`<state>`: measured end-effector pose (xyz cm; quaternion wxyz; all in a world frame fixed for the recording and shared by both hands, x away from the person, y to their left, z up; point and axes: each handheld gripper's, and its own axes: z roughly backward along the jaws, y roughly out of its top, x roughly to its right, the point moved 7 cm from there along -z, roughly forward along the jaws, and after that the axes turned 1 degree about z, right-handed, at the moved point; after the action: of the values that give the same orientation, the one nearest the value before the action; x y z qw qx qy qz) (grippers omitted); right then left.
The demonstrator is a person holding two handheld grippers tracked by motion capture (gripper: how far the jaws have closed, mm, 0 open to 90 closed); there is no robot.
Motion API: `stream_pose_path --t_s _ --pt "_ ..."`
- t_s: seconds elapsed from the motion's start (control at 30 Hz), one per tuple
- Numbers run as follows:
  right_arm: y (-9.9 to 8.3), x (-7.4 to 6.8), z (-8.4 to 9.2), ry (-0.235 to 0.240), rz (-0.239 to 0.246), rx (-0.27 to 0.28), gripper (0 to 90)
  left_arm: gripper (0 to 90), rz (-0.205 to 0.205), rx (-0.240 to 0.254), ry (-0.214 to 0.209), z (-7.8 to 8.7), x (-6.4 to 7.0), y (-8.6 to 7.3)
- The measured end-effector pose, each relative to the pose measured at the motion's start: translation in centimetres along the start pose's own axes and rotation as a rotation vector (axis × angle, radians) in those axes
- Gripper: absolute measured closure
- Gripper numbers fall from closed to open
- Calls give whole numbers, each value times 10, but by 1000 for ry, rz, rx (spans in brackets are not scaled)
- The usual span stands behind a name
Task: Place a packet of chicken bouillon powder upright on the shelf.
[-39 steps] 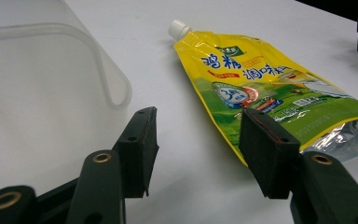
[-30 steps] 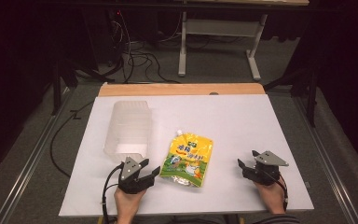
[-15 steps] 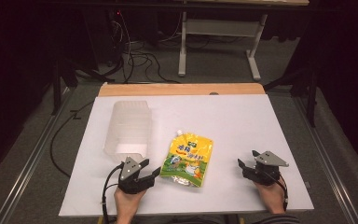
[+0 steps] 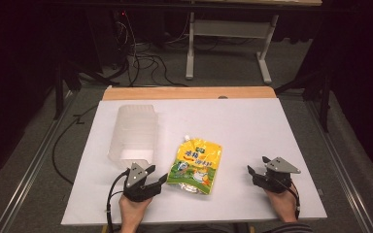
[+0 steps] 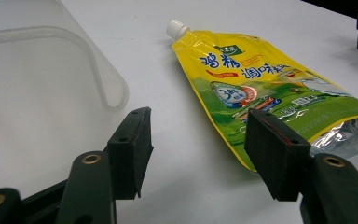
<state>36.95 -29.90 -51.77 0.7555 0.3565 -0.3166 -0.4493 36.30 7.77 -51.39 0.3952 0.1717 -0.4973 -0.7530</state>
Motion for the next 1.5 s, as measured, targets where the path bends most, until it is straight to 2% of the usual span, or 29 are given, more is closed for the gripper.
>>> stream_pose_path --t_s 0.1,0.37,0.6,0.73,0.97,1.13,1.2,1.3,1.5 --pt "0 0 0 0 -4 -3 330 414 -12 0 9 0 2 1" --pt "0 0 0 1 -1 1 329 405 -30 -29 -1 3 11 7" --pt "0 0 0 3 1 3 329 386 -22 -12 -1 0 18 17" --pt "0 0 0 -4 1 1 329 377 -38 -10 -5 -4 25 24" --pt "0 0 -1 -5 4 -8 328 368 -46 -37 -4 -14 33 34" --pt "0 0 0 -3 -1 3 328 358 -49 -65 8 -23 37 41" --pt "0 0 0 -1 4 2 328 351 -38 -78 3 -28 38 42" --pt "0 0 0 -3 2 6 327 342 -33 -128 20 -38 38 43" --pt "0 0 0 -3 4 7 326 329 -27 -172 27 -56 39 49"
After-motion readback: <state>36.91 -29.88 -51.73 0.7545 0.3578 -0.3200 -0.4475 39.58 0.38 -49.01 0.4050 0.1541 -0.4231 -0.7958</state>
